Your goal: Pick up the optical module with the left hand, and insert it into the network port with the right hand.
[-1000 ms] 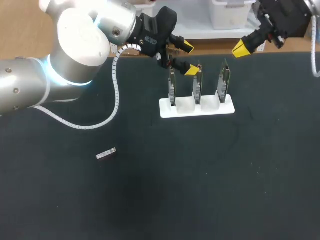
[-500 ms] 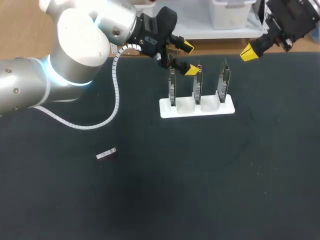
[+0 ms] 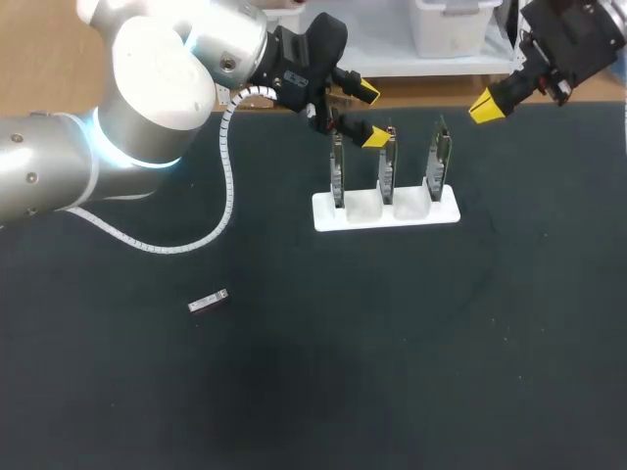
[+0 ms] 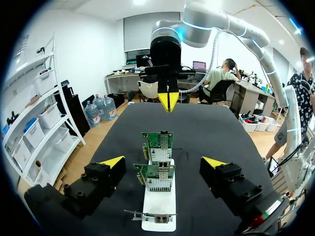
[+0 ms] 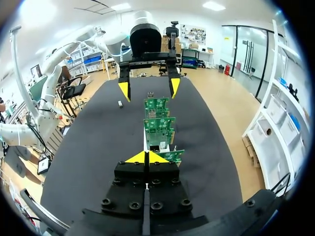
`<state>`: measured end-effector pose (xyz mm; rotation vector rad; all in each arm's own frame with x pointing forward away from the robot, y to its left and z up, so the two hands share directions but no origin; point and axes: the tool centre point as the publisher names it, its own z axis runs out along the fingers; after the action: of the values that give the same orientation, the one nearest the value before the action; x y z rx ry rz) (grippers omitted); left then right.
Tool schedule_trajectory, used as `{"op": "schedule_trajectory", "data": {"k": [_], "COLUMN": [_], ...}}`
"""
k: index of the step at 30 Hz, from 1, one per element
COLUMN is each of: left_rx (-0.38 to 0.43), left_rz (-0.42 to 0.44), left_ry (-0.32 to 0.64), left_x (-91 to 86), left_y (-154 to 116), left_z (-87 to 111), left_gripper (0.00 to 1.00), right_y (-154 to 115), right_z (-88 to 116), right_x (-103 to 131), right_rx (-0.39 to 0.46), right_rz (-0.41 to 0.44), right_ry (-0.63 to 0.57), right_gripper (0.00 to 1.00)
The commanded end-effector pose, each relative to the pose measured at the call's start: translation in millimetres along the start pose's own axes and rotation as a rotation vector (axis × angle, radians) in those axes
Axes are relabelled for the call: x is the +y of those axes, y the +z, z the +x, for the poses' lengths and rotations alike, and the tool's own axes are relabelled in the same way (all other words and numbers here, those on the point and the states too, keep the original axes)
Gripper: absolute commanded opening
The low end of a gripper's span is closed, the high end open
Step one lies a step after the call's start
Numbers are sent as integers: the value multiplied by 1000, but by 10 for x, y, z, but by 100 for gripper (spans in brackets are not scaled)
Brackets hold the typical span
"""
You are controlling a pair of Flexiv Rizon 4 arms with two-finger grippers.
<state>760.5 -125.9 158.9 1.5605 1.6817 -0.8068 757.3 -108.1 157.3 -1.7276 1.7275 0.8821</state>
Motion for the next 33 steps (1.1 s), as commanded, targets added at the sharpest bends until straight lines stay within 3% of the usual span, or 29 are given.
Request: {"op": "schedule_trajectory", "data": {"k": [1,3,4,5,33], "left_rx": [6,6,6,6,6], "left_rz": [2,2,2,2,2], "left_ry": [-1,-1,-1,-1,-1], "left_x": [15,15,15,15,15], "left_y": [4,4,4,4,4], "left_z": [-12,-12,-12,-12,-12], "left_gripper": [100,100,100,100,100], "right_y": [-5,-10,-10,-10,-10], "right_z": [-1,-5,-5,-5,-5], "right_x": [8,10,10,10,10], "right_rx": [-1,21,21,21,21], "right_rz": [5,38,38,38,38], "right_ry": [0,-15,-15,-15,-15], "right_gripper": [0,0,93,100,100]}}
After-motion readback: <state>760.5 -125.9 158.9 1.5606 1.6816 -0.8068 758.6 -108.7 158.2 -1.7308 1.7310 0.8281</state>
